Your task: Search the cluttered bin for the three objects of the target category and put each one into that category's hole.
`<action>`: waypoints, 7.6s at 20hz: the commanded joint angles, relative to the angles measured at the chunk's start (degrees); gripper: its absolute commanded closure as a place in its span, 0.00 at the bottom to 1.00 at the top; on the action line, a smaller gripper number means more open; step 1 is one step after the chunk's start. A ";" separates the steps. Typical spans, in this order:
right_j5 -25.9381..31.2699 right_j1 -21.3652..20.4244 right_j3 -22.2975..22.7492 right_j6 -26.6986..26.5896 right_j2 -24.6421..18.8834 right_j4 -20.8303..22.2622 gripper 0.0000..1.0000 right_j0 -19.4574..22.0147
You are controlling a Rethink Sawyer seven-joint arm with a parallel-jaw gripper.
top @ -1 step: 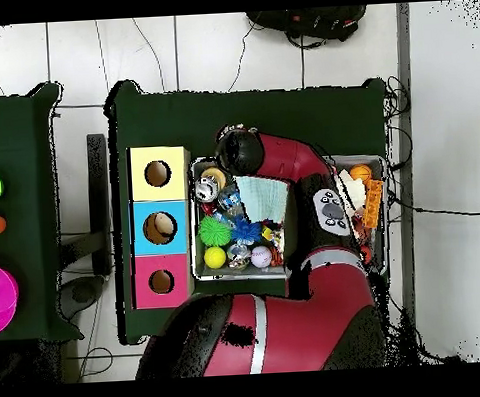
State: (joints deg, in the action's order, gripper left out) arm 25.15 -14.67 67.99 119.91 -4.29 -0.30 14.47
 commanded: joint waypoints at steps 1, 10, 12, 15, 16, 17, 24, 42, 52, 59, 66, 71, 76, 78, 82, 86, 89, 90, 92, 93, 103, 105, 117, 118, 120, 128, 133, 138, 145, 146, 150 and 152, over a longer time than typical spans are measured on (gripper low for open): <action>0.65 1.89 -0.85 0.90 -3.13 1.78 1.00 -0.69; 0.17 1.58 0.17 1.01 -3.42 1.58 1.00 -0.37; 0.34 1.52 0.29 1.20 -3.37 1.45 1.00 -0.46; 0.96 1.48 0.19 1.51 -3.33 1.11 1.00 -0.56; 1.85 1.01 0.26 1.73 -3.07 0.92 1.00 -0.86; 2.70 0.32 0.45 2.17 -2.81 0.60 1.00 -1.12; 11.16 -4.48 0.15 3.30 -1.48 -1.16 1.00 -2.61; 26.67 -18.15 6.00 7.76 -0.02 -4.34 1.00 -4.60; 28.17 -20.07 7.13 9.10 1.55 -5.56 1.00 -6.23; 27.90 -21.57 8.72 9.52 2.87 -5.02 1.00 -8.26; 27.27 -24.06 11.92 13.28 6.54 -5.05 1.00 -13.13; 26.68 -25.18 14.46 15.11 8.00 -6.47 1.00 -16.46; 21.01 -26.09 19.01 14.74 9.48 -6.72 1.00 -18.34; 17.85 -25.91 21.24 13.64 9.05 -7.21 1.00 -17.85; 15.19 -26.07 23.28 10.74 7.91 -8.25 1.00 -16.40; 15.09 -25.66 22.89 10.93 8.68 -8.63 1.00 -16.83; 14.75 -25.68 23.40 9.31 8.00 -9.32 1.00 -15.75; 14.75 -25.62 23.31 8.95 7.94 -9.28 1.00 -15.58; 15.07 -25.46 23.03 8.91 8.01 -9.36 1.00 -15.55; 14.98 -25.40 23.04 8.89 7.97 -9.44 1.00 -15.53; 13.79 -24.50 22.29 12.08 9.21 -9.73 1.00 -18.01; 13.25 -24.42 22.46 11.76 9.12 -9.74 1.00 -17.91; 10.84 -23.68 22.67 10.74 9.59 -9.20 1.00 -18.09; 10.53 -23.59 22.69 10.84 9.68 -9.15 1.00 -18.18; 9.90 -23.52 22.86 11.23 9.96 -9.09 1.00 -18.54; 10.26 -22.05 20.85 11.76 10.96 -9.13 1.00 -19.28; 8.91 -21.16 20.47 13.37 12.38 -9.30 1.00 -21.05; 8.23 -20.79 20.58 13.55 13.23 -9.72 1.00 -22.03; 6.33 -20.31 21.23 14.41 14.85 -9.93 1.00 -23.98; 6.31 -20.21 21.16 14.35 15.05 -10.00 1.00 -24.15; 6.70 -19.90 20.82 14.02 15.59 -10.41 1.00 -24.64; 7.17 -19.52 20.21 14.68 16.28 -10.62 1.00 -25.30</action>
State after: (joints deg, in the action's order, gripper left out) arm 34.19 -36.93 84.03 119.93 11.75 -9.24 -10.50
